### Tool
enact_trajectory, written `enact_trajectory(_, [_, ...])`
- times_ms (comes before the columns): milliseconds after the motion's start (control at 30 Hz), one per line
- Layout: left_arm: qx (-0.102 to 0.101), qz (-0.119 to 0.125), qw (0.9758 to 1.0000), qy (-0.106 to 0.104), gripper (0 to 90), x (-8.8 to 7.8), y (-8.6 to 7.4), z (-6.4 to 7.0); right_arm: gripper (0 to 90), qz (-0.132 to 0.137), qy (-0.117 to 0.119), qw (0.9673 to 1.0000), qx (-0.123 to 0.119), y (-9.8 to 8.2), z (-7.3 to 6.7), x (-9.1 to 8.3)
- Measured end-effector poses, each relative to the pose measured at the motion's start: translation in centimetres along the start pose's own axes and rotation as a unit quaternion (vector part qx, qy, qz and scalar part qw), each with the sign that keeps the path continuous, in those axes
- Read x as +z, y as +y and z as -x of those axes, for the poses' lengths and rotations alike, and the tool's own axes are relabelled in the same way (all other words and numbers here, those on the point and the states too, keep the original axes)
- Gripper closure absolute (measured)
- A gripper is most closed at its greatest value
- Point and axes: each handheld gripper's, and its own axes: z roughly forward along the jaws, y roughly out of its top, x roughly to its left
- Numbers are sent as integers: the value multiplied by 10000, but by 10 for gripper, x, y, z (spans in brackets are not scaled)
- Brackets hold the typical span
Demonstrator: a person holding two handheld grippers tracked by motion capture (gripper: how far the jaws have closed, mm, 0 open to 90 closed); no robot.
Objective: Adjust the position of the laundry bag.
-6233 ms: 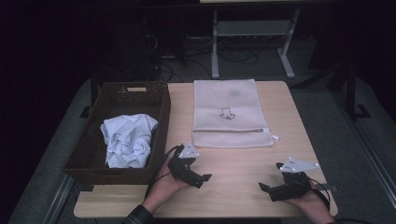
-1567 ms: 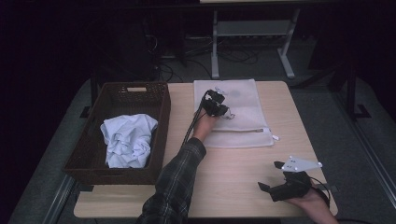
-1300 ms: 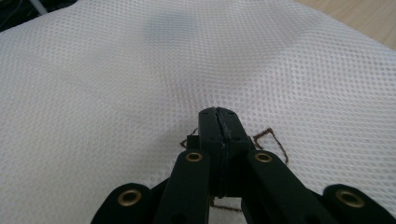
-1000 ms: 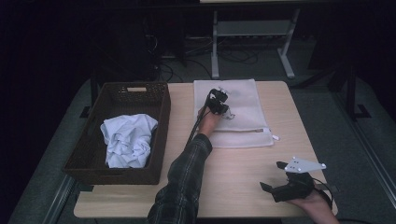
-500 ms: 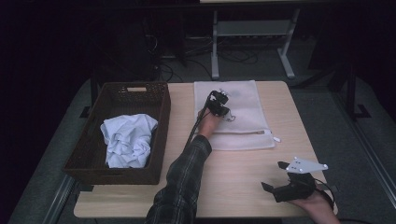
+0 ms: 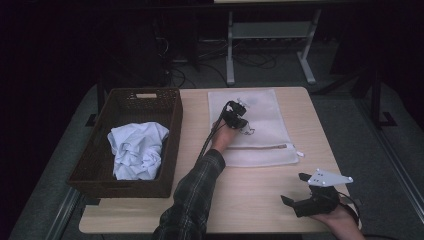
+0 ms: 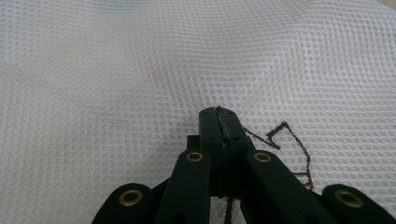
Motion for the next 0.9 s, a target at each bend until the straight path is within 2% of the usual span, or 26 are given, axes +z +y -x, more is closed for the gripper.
enact_trajectory(100, [-32, 9, 10000, -61, 900, -2, -3, 4, 0, -4, 0, 10000, -6, 0, 0, 0])
enact_trajectory(500, [143, -61, 9996, -234, 900, -12, -12, 23, 0, 10, -15, 10000, -14, 0, 0, -1])
enact_trajectory(900, [254, 3, 9987, -443, 900, -18, -21, 43, 0, 50, -16, 10000, -36, 0, -1, -2])
